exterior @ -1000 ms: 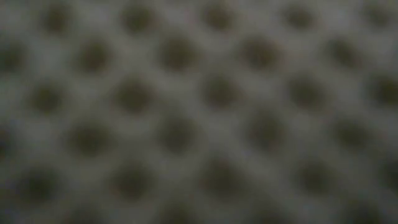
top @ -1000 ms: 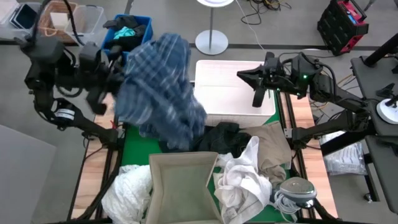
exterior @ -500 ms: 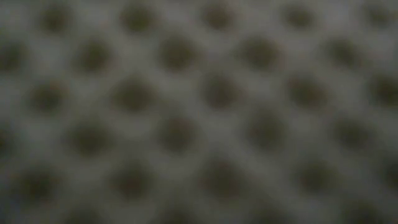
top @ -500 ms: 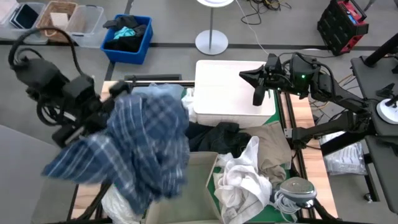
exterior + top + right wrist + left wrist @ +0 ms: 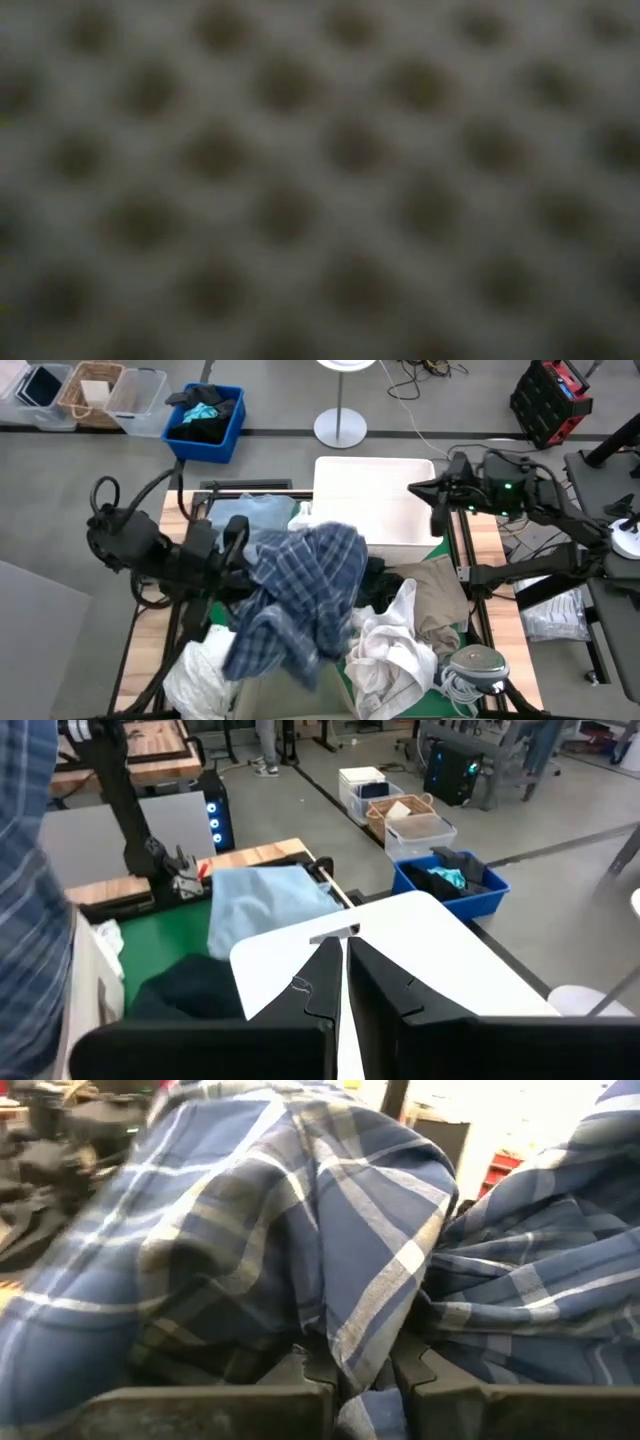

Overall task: Sort clothes
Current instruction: Put the blue polo shirt into the gray laundry organizer

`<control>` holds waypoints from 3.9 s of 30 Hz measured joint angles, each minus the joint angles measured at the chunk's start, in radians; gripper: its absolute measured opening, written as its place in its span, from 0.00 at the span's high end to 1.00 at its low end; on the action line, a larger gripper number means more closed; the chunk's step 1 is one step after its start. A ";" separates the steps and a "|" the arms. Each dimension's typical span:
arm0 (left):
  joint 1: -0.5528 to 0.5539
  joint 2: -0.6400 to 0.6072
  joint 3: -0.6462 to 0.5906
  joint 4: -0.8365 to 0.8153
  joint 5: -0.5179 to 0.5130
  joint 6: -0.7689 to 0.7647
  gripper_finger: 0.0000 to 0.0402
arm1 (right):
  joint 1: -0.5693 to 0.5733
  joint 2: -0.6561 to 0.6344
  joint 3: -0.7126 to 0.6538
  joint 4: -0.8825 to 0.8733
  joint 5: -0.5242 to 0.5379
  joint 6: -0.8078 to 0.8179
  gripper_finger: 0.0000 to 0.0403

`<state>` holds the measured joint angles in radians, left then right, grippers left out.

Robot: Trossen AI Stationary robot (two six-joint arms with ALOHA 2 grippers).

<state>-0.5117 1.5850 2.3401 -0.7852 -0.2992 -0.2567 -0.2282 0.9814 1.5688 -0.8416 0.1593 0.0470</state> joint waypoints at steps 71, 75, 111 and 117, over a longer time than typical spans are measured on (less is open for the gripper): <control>-0.016 -0.145 -1.099 -0.087 0.370 -0.711 0.98 | 0.001 -0.121 -0.036 -0.068 0.000 0.182 0.97; -0.005 -0.066 -1.002 -0.154 0.358 -0.661 0.99 | 0.001 -0.113 -0.036 -0.067 0.000 0.182 0.97; 0.006 0.055 -0.667 -0.416 0.391 -0.515 0.23 | 0.016 -0.029 -0.036 -0.066 -0.009 0.185 0.97; 0.006 -0.019 -0.667 -0.377 0.349 -0.542 0.24 | 0.094 0.010 -0.036 -0.007 -0.011 0.212 0.97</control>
<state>-0.5057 1.5663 1.6733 -1.1620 0.0498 -0.7984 -0.1344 0.9916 1.5330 -0.8486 0.1485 0.2593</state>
